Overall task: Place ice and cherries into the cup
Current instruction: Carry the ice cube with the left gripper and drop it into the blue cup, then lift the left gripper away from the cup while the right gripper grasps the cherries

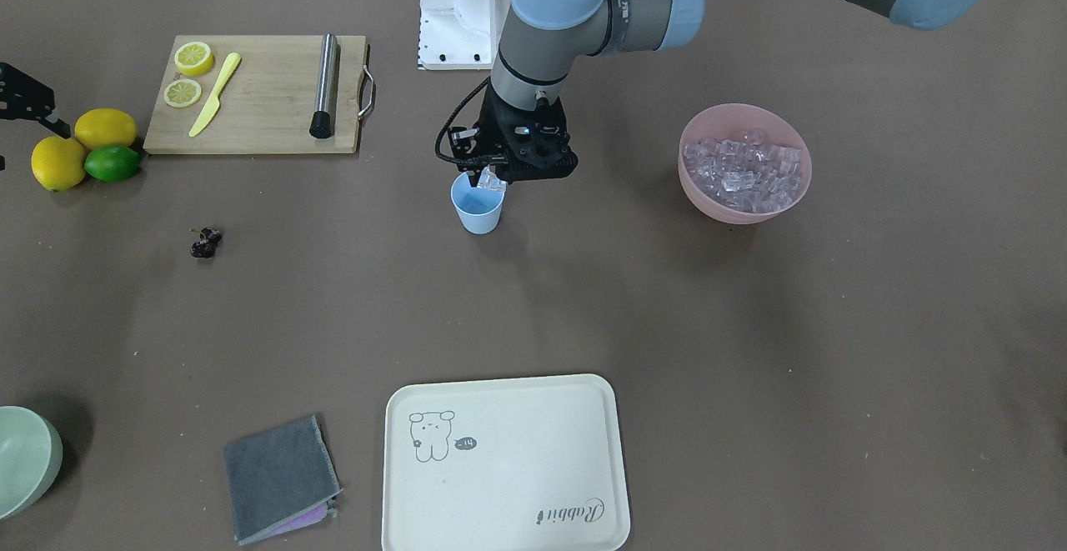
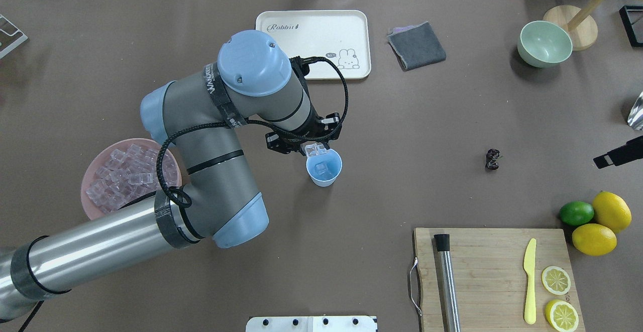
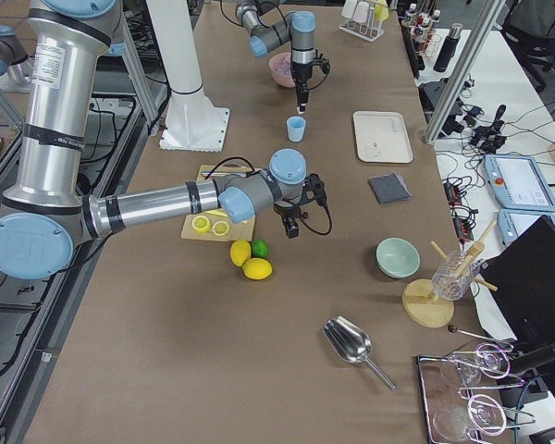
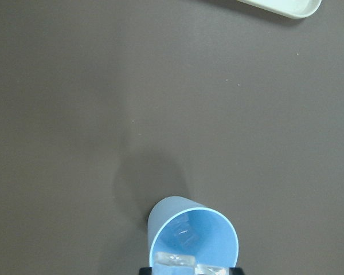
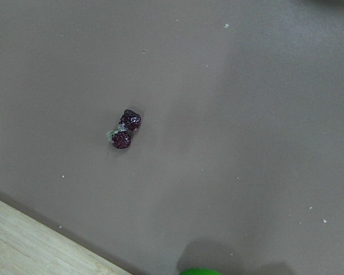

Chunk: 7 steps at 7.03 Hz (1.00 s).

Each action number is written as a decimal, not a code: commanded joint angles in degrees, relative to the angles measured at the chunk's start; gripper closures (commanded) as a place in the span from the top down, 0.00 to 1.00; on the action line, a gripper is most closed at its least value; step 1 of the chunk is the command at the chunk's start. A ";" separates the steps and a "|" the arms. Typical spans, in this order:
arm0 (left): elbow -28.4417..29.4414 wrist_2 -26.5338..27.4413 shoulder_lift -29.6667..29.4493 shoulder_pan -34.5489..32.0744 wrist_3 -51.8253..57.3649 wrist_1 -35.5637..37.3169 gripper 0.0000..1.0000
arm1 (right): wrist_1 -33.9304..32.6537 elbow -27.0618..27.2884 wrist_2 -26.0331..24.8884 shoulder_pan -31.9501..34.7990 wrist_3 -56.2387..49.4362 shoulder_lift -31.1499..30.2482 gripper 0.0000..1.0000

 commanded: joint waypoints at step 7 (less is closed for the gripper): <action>-15.24 -5.78 14.77 -8.33 7.72 -2.15 0.97 | 0.02 -2.26 -10.30 -13.87 20.59 11.33 0.93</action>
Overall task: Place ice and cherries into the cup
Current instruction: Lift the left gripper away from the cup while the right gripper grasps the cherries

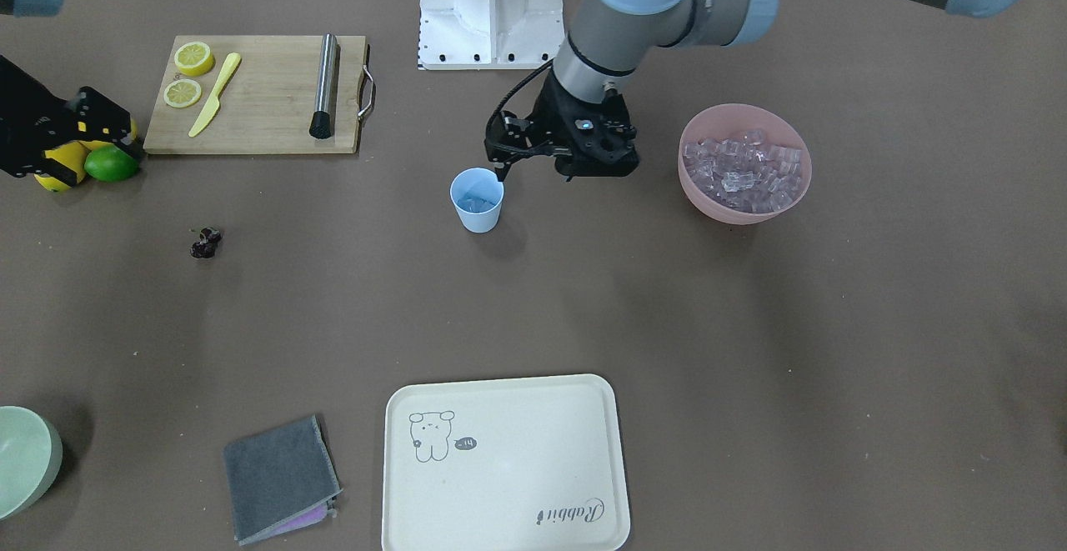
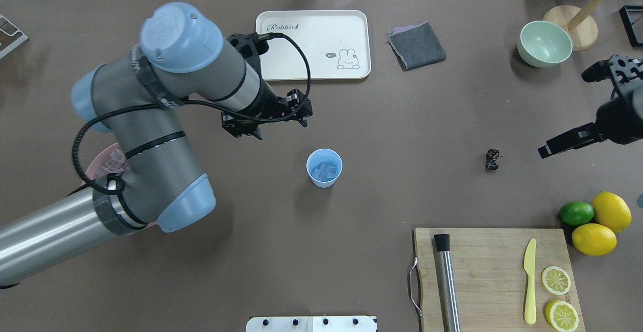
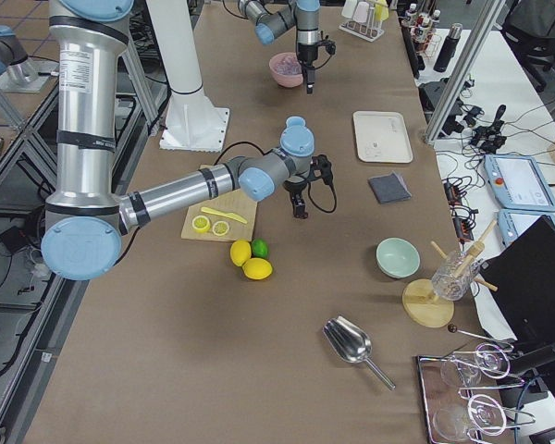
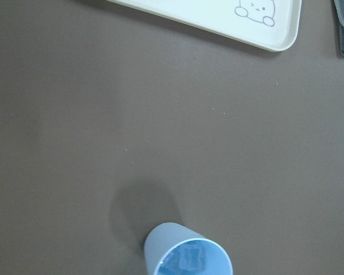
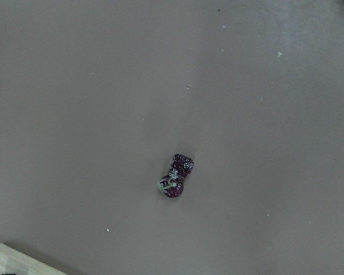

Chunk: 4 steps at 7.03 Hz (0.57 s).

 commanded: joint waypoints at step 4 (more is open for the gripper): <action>-5.55 -1.01 5.86 -3.28 2.38 0.12 0.97 | 0.16 -7.33 -4.84 -5.13 25.28 5.75 0.82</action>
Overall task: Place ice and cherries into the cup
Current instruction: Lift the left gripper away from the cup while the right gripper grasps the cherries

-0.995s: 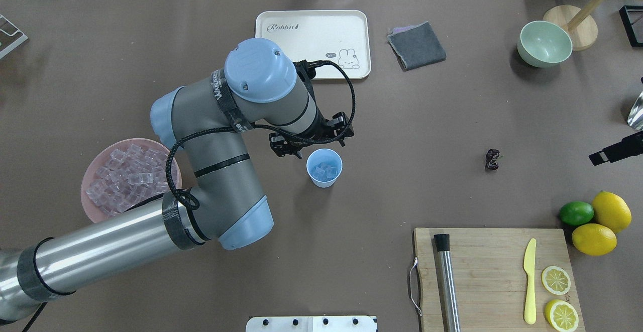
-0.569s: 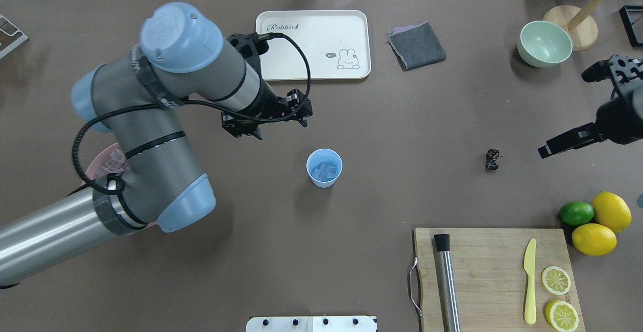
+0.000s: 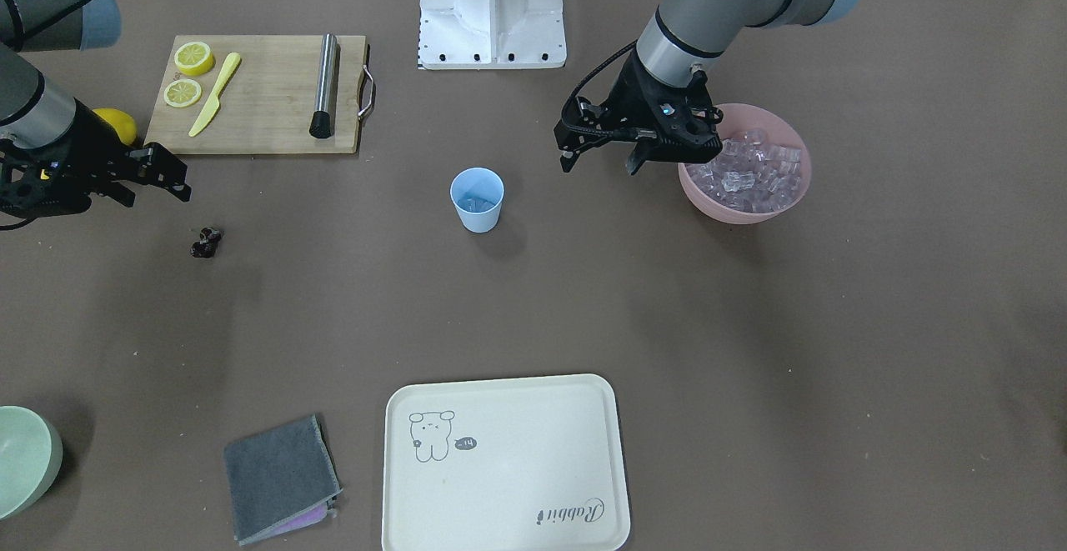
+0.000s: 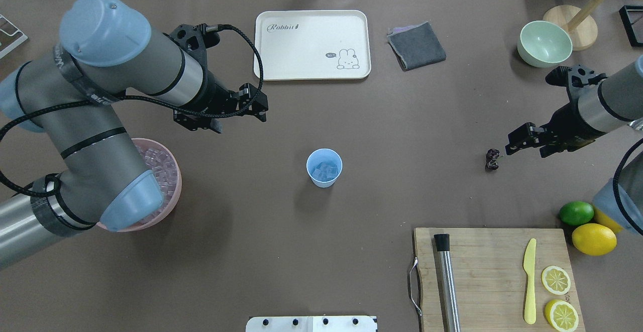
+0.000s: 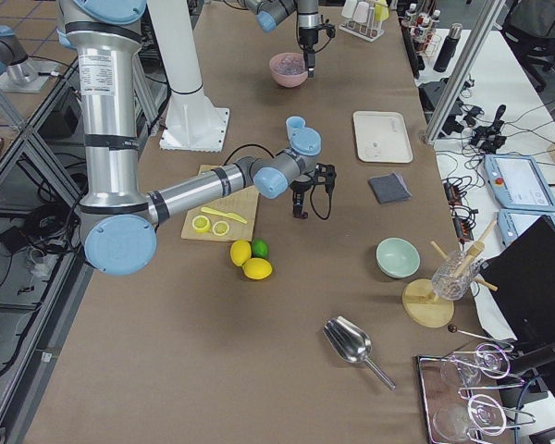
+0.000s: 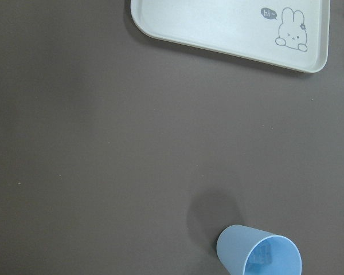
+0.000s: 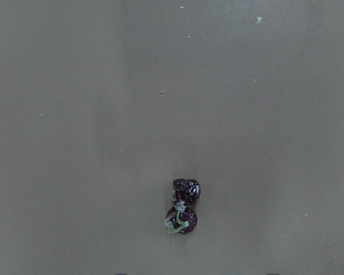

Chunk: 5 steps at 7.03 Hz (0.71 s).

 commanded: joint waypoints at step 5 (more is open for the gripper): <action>-0.24 0.28 0.15 -0.18 -0.43 0.07 0.97 | 0.88 -7.50 -4.29 -5.49 6.37 4.81 0.68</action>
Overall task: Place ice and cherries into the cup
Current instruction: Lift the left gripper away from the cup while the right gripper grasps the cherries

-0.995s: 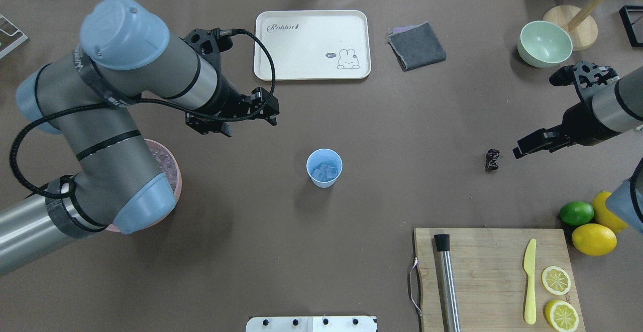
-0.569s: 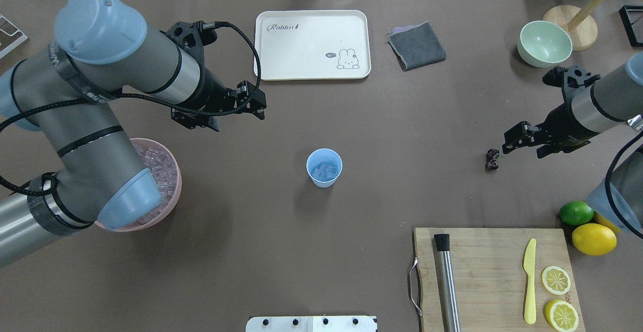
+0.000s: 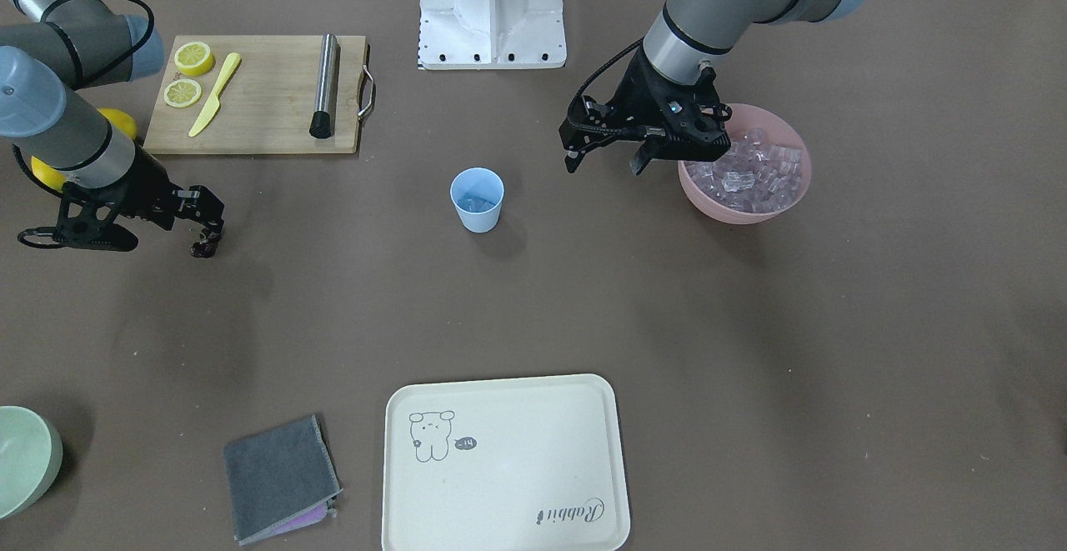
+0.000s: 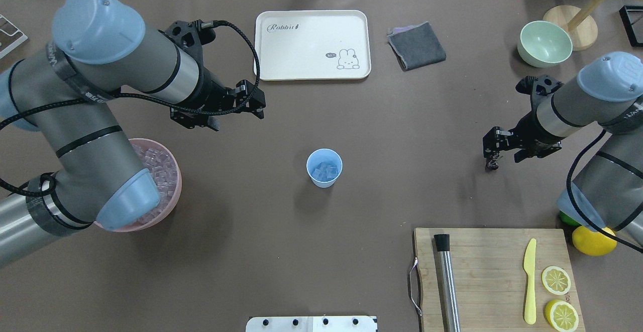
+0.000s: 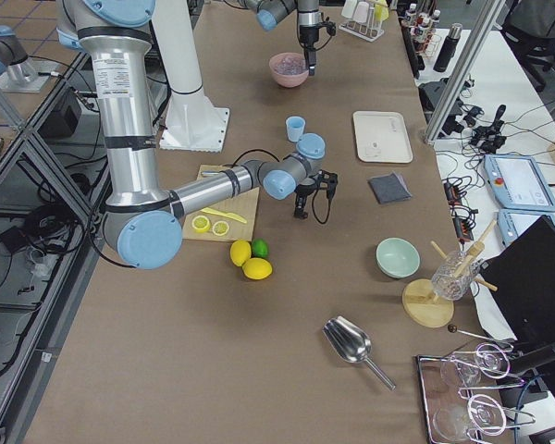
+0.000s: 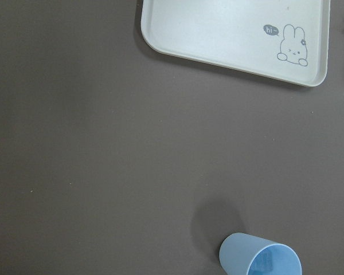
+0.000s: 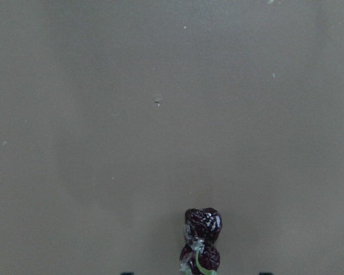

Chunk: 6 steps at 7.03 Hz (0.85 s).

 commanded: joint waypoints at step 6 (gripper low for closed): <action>-0.10 0.07 0.18 -0.07 -0.09 0.01 0.97 | 0.26 1.01 -0.38 -0.87 -0.31 0.16 0.00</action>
